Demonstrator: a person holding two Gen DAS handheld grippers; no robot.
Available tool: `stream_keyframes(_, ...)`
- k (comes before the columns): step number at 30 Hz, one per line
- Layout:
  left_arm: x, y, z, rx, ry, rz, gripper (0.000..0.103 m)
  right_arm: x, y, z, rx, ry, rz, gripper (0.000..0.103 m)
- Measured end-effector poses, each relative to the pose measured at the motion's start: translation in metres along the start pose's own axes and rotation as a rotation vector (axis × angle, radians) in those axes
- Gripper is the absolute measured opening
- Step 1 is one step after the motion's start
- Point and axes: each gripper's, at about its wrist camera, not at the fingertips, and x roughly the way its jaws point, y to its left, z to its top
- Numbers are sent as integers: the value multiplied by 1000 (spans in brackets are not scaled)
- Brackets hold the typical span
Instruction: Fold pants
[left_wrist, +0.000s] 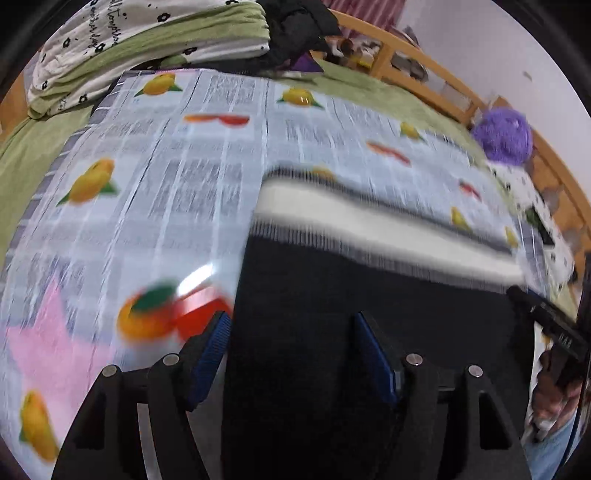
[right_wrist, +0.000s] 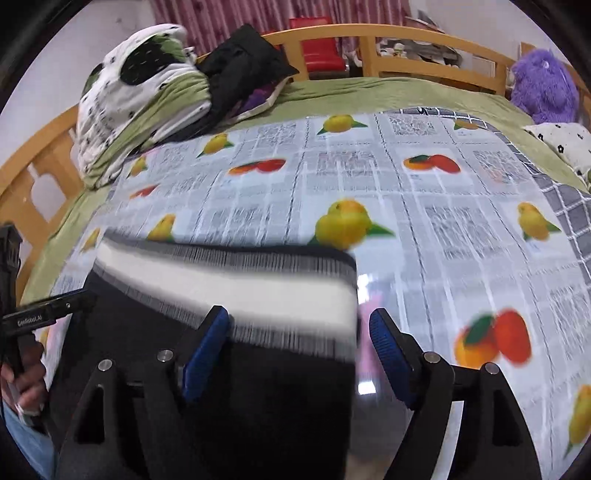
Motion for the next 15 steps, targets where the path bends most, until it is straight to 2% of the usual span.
stream_keyframes(3, -23, 3, -46, 39, -6, 34, 68, -18, -2, -29, 1, 23, -6, 76)
stream_keyframes(7, -61, 15, -96, 17, -58, 52, 68, -44, 0, -65, 24, 25, -15, 76)
stream_keyframes(8, -68, 16, -105, 21, -48, 51, 68, -50, -1, -73, 32, 33, -15, 76)
stream_keyframes(10, -79, 15, -122, 63, -19, 59, 68, -60, -1, -92, 52, 56, -26, 76)
stream_keyframes(13, -93, 10, -143, 157, -18, 107, 67, -74, -2, -121, 94, 76, -23, 76)
stream_keyframes(15, -93, 5, -154, 244, 8, 187, 60, -80, -2, -138, 117, 105, -21, 76)
